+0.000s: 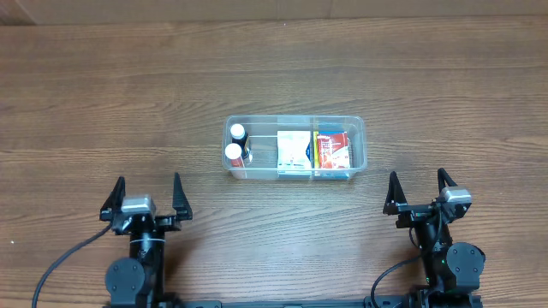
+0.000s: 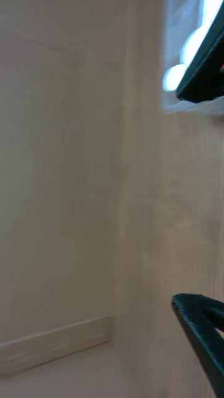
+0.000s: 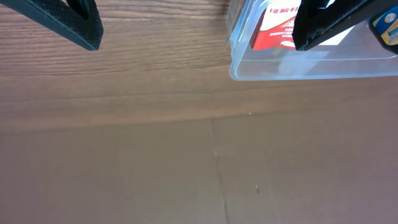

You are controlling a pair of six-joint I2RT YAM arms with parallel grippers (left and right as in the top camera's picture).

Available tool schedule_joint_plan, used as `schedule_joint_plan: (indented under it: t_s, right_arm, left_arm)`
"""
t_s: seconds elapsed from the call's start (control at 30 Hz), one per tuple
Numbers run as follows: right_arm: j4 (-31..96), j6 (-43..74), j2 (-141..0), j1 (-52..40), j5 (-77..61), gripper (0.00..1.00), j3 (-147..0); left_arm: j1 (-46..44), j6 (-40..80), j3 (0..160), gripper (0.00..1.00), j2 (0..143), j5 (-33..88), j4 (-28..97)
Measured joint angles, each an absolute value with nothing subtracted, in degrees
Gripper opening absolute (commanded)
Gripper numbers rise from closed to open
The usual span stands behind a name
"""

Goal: Pack container

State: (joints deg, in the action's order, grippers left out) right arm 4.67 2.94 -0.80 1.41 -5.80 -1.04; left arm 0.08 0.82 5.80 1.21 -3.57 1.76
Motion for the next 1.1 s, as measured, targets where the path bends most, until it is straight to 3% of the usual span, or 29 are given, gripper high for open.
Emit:
schedule_joint_plan:
  t_s: [0.07, 0.27, 1.1]
  right_arm:
    - [4.67, 2.9, -0.8, 1.41, -5.78, 1.0, -1.04]
    - [4.69, 2.92, -0.8, 1.39, -5.78, 1.0, -1.04]
    - [4.67, 2.9, -0.8, 1.39, -5.78, 1.0, -1.04]
  left_arm:
    - [0.12, -0.23, 2.61, 1.0, 0.93, -3.51, -2.96]
    - [0.12, -0.84, 0.47, 1.0, 0.86, -3.01, 4.32]
    - [0.1, -0.84, 0.47, 1.0, 0.86, -0.58, 4.49]
